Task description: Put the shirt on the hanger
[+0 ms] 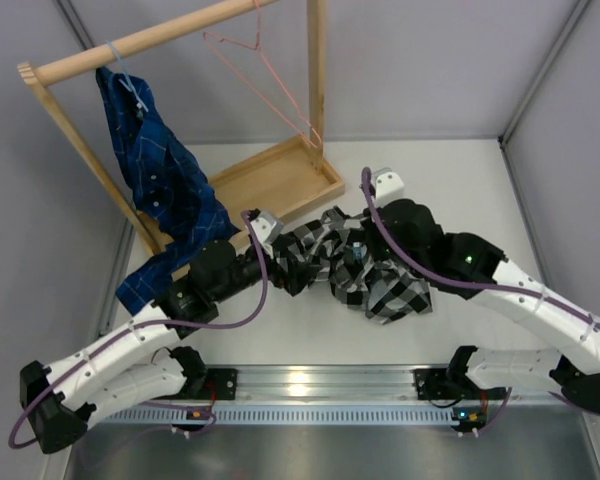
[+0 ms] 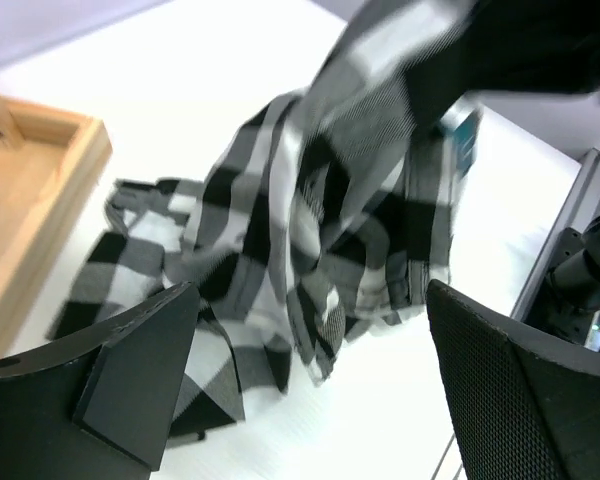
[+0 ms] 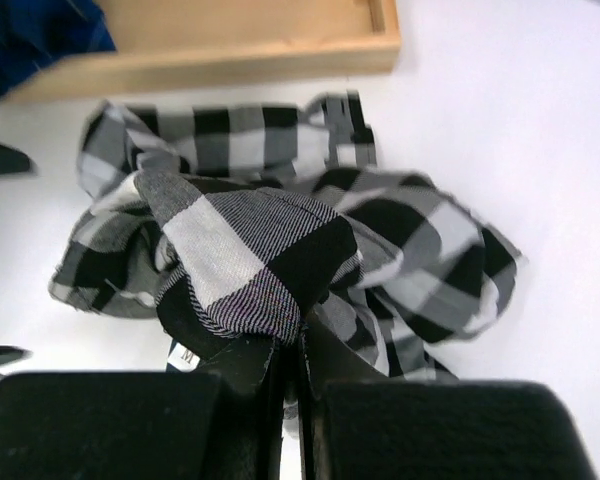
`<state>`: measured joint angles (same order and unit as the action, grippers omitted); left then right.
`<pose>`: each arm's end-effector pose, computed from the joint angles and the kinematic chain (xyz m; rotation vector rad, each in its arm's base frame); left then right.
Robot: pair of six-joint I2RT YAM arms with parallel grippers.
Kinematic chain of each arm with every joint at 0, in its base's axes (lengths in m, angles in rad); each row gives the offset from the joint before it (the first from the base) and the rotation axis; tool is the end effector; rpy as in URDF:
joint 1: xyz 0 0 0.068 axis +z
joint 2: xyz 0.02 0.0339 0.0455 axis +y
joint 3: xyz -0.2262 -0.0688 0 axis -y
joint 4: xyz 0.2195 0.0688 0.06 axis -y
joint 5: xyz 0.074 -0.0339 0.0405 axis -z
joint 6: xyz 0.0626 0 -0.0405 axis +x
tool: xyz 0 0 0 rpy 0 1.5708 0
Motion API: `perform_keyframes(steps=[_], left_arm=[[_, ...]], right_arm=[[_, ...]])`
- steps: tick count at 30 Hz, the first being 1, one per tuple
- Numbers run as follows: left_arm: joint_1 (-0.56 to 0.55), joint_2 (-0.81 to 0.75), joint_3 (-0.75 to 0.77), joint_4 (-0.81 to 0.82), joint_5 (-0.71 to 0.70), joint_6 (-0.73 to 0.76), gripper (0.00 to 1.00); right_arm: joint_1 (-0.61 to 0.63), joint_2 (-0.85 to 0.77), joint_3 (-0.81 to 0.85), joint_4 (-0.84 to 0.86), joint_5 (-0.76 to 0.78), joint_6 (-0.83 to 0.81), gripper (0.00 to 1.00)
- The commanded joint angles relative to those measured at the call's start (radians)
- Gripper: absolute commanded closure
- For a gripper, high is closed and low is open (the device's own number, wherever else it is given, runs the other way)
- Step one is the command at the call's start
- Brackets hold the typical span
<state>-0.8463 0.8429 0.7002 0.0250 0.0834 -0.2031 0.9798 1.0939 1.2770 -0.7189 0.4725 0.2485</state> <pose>0.1490 -0.1762 0.2945 0.6186 1.6503 -0.8477 0.1533 0.1773 0.3472 -0.4670 1.9994 0.2671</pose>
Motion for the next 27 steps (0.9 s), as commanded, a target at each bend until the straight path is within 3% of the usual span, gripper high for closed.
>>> perform_keyframes(steps=[1,4,5,10,11,12,14,22,24,27], left_arm=[[0.0,-0.024,0.064,0.032,0.021,0.128,0.02],[0.0,-0.024,0.062,0.032,0.047,0.159,0.03],[0.0,-0.01,0.062,0.032,0.046,0.159,0.1],[0.0,0.094,0.065,0.021,0.122,0.154,0.2],[0.001,0.14,0.076,0.021,0.16,0.156,0.24],[0.001,0.163,0.084,0.021,0.171,0.156,0.4],[0.001,0.22,0.105,0.033,0.187,0.154,0.53],[0.016,0.303,0.151,0.062,0.22,0.159,0.77],[0.016,0.308,0.151,0.061,0.223,0.166,0.77],[0.016,0.32,0.142,0.07,0.226,0.169,0.58]], right_arm=[[-0.036,0.029,-0.001,-0.097,-0.029,-0.031,1.0],[-0.052,0.034,0.002,-0.108,-0.061,-0.049,1.0],[-0.056,0.031,0.004,-0.106,-0.061,-0.051,1.0],[-0.084,0.004,0.01,-0.106,-0.101,-0.078,1.0],[-0.085,0.001,0.007,-0.106,-0.107,-0.084,1.0],[-0.087,-0.005,0.004,-0.108,-0.123,-0.092,1.0],[-0.09,-0.012,-0.008,-0.106,-0.138,-0.098,1.0],[-0.107,-0.042,-0.045,-0.106,-0.173,-0.123,1.0],[-0.115,-0.043,-0.047,-0.105,-0.186,-0.126,1.0],[-0.121,-0.051,-0.048,-0.097,-0.228,-0.133,1.0]])
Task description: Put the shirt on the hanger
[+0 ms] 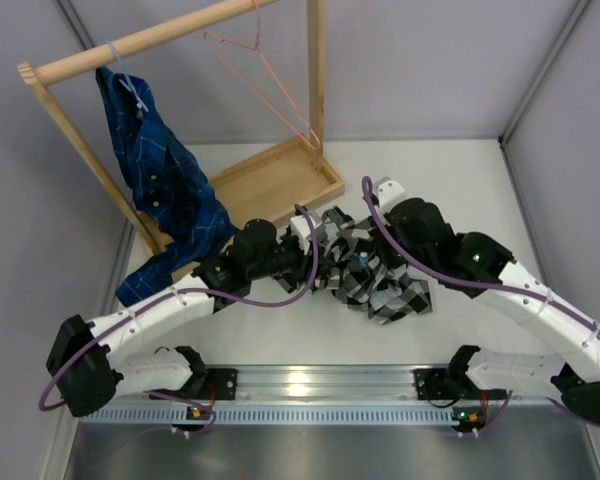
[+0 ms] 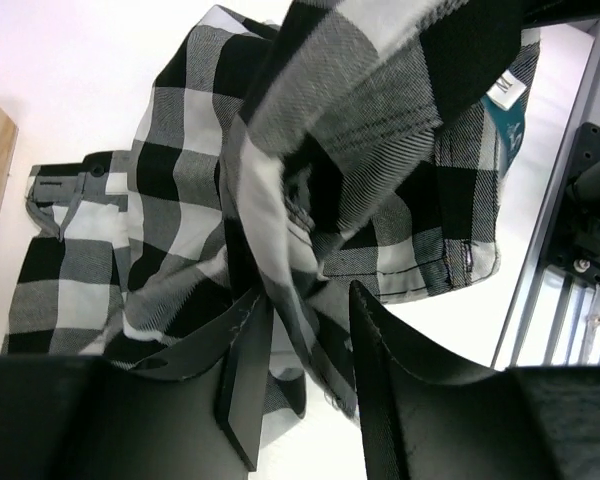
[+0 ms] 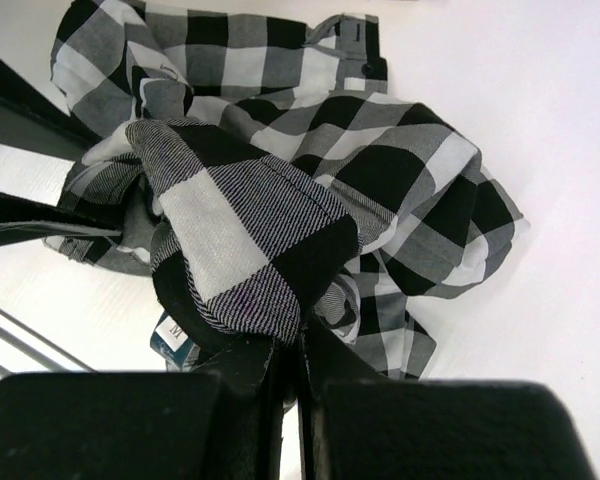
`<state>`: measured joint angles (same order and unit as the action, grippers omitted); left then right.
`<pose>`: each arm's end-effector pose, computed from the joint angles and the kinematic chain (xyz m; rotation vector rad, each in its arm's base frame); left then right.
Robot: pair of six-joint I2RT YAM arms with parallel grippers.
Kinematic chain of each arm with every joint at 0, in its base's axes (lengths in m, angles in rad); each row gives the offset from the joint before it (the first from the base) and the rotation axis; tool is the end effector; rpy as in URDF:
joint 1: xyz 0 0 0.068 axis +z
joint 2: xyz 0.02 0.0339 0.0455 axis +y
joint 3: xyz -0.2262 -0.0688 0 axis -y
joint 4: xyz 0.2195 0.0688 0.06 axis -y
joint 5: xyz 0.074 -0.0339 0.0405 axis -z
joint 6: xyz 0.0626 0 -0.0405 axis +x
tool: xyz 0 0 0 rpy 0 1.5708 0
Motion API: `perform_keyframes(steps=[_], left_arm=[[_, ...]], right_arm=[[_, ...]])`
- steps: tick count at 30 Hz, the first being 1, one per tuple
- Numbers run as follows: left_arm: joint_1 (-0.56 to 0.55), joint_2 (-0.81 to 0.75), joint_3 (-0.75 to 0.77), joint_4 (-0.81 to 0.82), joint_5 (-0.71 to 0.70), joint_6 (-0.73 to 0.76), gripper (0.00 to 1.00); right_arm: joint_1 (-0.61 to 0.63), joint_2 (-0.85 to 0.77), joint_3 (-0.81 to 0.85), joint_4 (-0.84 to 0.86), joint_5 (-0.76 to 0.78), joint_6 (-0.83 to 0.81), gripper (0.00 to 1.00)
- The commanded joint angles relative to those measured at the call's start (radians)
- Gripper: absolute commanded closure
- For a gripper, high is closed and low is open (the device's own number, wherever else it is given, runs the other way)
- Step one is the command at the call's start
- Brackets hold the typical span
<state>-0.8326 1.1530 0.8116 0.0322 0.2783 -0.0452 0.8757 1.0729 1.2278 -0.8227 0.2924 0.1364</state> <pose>0.1777 -0.2209 0.2625 0.9323 1.7245 -0.8525 0.1578 0.1611 0.3224 -0.6513 2.1177 0.2348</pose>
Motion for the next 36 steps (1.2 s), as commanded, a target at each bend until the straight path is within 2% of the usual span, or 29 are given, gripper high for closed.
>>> perform_keyframes(steps=[1,4,6,8,9,11,15,16,17,18,20,21,22,25,28,31,32,36], left_arm=[[0.003,0.016,0.029,0.063,0.047,0.011,0.58],[0.003,0.039,0.029,0.063,0.058,0.004,0.59],[0.003,0.05,0.028,0.066,0.061,-0.007,0.66],[0.003,0.048,0.017,0.067,0.062,-0.019,0.79],[0.003,0.045,0.011,0.067,0.062,-0.022,0.89],[0.003,0.025,-0.005,0.069,0.053,-0.034,0.98],[0.004,-0.013,-0.02,0.074,0.026,-0.053,1.0],[0.003,-0.03,-0.02,0.072,0.004,-0.062,1.0],[0.003,-0.039,-0.02,0.066,-0.025,-0.094,1.0],[0.003,-0.05,-0.017,0.052,-0.097,-0.119,1.0],[0.003,-0.081,-0.019,0.031,-0.198,-0.238,1.0],[0.003,-0.093,-0.035,-0.001,-0.296,-0.28,1.0],[0.003,-0.117,-0.049,-0.009,-0.339,-0.353,1.0],[0.003,-0.169,-0.115,-0.028,-0.412,-0.453,1.0],[0.003,-0.225,-0.17,-0.028,-0.404,-0.502,1.0],[0.003,-0.285,-0.206,-0.028,-0.407,-0.527,1.0],[0.003,-0.3,-0.225,-0.031,-0.419,-0.536,1.0],[0.003,-0.377,-0.273,-0.058,-0.438,-0.55,1.0]], right_arm=[[-0.018,-0.034,0.001,0.011,-0.058,-0.023,1.0],[-0.026,-0.047,0.004,0.019,-0.072,-0.021,1.0],[-0.033,-0.056,0.007,0.022,-0.076,-0.018,1.0],[-0.038,-0.06,0.007,0.022,-0.079,-0.02,1.0],[-0.04,-0.064,0.004,0.02,-0.079,-0.018,1.0],[-0.046,-0.065,-0.001,0.022,-0.073,-0.017,1.0],[-0.057,-0.065,-0.013,0.043,-0.091,-0.006,1.0],[-0.057,-0.064,-0.014,0.051,-0.101,-0.004,0.96],[-0.057,-0.068,-0.019,0.062,-0.126,-0.003,0.87],[-0.058,-0.071,-0.031,0.072,-0.139,-0.003,0.58],[-0.058,-0.083,-0.037,0.114,-0.191,-0.003,0.39],[-0.057,-0.082,-0.015,0.128,-0.208,-0.011,0.28],[-0.057,-0.074,0.005,0.137,-0.22,-0.017,0.25],[-0.063,-0.013,0.14,0.135,-0.216,-0.058,0.24],[-0.114,0.138,0.298,0.137,-0.216,-0.083,0.23],[-0.174,0.282,0.455,0.155,-0.285,-0.103,0.21],[-0.184,0.32,0.496,0.163,-0.342,-0.112,0.21],[-0.199,0.504,0.769,0.168,-0.377,-0.175,0.22]])
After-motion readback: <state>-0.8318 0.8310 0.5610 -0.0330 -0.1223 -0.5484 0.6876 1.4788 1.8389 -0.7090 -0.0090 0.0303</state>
